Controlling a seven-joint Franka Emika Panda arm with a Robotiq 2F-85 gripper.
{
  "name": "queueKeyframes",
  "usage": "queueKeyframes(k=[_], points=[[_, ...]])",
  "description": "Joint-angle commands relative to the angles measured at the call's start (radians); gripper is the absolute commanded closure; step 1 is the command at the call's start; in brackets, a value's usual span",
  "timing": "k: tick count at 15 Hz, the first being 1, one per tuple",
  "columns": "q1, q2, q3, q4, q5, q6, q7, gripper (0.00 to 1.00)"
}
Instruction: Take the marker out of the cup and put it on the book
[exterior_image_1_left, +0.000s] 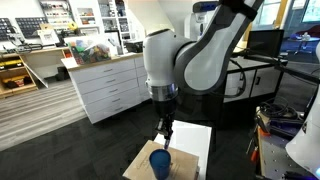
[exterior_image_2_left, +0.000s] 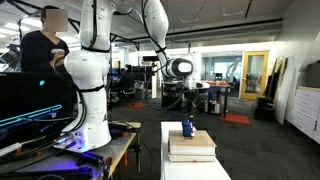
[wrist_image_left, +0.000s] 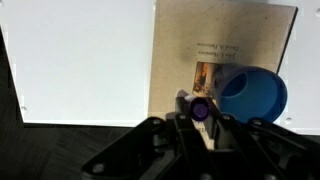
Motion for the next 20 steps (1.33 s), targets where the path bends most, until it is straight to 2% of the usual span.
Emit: queueKeyframes(k=[1, 13, 16, 20], points=[[0.024, 0.009, -0.009, -0.020, -0.058, 0.040, 0.085, 0.94], [0.087, 0.080, -0.044, -0.009, -0.175, 0.048, 0.228, 0.94], [0.155, 0.068, -0.101, -0.002, -0.356, 0.023, 0.423, 0.94], [0.179, 0.041, -0.105, 0.001, -0.509, 0.022, 0.590, 0.94]])
